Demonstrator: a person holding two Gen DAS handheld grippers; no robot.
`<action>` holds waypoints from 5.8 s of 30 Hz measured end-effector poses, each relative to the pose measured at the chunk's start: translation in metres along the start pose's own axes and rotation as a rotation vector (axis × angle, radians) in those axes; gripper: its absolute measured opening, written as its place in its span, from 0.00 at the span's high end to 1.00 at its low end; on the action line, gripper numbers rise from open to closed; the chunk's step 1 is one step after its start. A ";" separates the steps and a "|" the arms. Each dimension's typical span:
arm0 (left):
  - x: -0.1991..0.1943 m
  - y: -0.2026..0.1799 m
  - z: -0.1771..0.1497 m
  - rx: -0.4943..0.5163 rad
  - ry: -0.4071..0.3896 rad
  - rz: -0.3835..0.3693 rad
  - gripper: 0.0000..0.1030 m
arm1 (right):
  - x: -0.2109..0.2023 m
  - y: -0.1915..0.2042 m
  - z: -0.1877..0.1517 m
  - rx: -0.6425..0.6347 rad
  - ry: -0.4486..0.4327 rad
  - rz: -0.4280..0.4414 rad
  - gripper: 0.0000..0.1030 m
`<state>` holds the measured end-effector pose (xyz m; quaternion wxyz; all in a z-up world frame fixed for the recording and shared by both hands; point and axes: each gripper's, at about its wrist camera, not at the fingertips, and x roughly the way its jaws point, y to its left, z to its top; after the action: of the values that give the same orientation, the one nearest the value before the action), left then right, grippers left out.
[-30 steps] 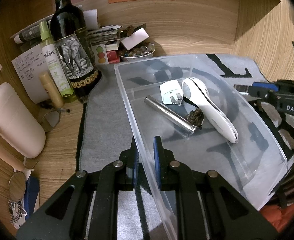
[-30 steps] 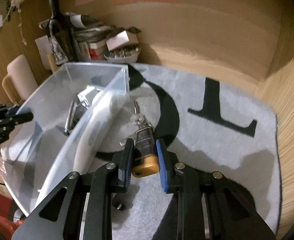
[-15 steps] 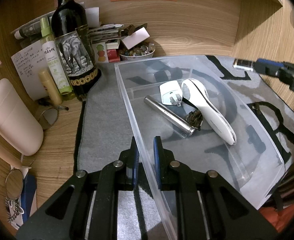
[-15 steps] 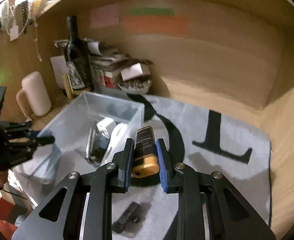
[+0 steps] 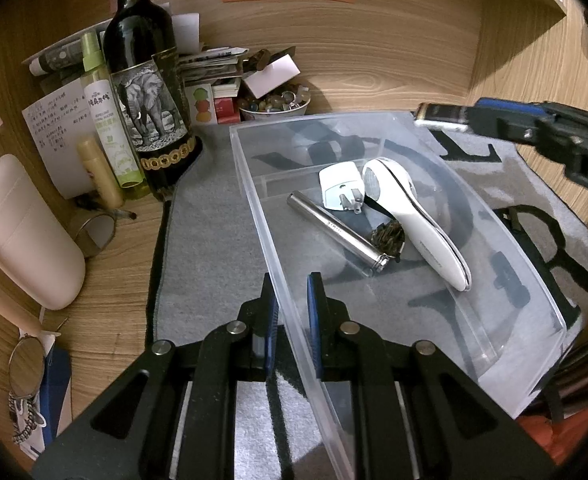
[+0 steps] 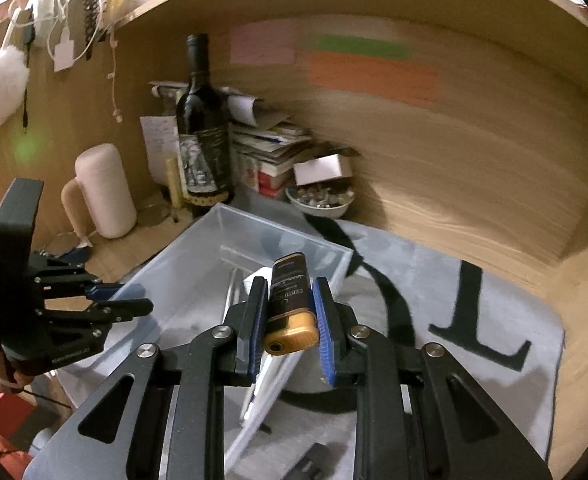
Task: Organize rigid objects
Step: 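Lower the lighter into the box beside the adapter, open right tool, then grasp the small black block on the rug with the right tool, then lower the black block into the box and open the right tool, then grasp the second small black piece with the right tool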
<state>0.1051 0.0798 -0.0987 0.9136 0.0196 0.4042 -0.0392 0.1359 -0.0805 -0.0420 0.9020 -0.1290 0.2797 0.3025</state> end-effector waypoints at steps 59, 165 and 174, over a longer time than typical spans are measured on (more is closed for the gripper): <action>0.000 -0.001 0.000 -0.005 -0.002 -0.001 0.87 | -0.023 -0.085 -0.048 0.125 0.151 -0.264 0.56; 0.000 0.001 0.000 -0.015 -0.006 -0.010 0.86 | 0.022 0.004 0.005 -0.040 0.087 0.002 0.63; 0.000 0.001 0.000 -0.015 -0.007 -0.010 0.86 | -0.007 -0.011 -0.007 -0.024 0.063 -0.051 0.62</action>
<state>0.1048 0.0805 -0.0987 0.9149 0.0105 0.4015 -0.0409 0.1353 -0.0949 -0.0432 0.8985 -0.1565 0.3010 0.2788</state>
